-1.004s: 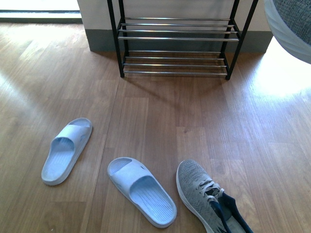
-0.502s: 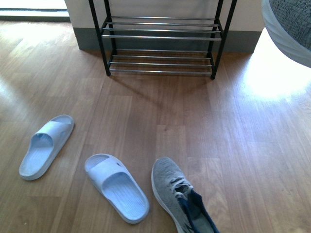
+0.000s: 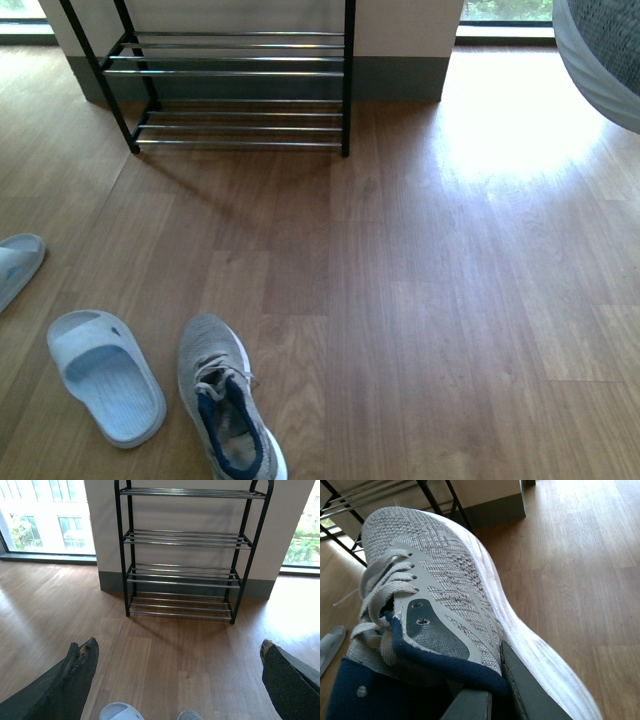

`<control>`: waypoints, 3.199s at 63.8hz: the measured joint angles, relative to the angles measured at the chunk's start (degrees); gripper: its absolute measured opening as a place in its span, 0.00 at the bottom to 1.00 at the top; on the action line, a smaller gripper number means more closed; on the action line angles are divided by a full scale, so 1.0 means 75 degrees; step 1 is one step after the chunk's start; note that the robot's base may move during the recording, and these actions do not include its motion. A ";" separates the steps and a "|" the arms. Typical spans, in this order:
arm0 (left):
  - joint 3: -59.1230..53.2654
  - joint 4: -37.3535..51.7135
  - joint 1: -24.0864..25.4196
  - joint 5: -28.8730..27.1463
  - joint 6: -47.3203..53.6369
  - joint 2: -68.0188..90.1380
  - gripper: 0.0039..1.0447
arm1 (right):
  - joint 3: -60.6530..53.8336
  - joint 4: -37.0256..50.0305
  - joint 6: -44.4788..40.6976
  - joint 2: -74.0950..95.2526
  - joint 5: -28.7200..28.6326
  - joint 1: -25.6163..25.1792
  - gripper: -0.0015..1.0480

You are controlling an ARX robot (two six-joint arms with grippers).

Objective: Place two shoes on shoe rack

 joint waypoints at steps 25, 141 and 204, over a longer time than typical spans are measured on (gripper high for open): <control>0.1422 0.3993 0.0586 -0.1507 -0.2334 1.0311 0.91 | -0.0003 0.0000 0.0003 -0.0006 -0.0111 0.0032 0.01; 0.6647 0.3019 -0.2836 -0.0160 -0.4153 1.8777 0.91 | -0.0003 0.0000 0.0003 -0.0006 -0.0134 0.0032 0.01; 0.7507 0.2853 -0.2923 -0.0224 -0.4969 2.0630 0.76 | -0.0003 0.0000 0.0003 -0.0006 -0.0134 0.0032 0.01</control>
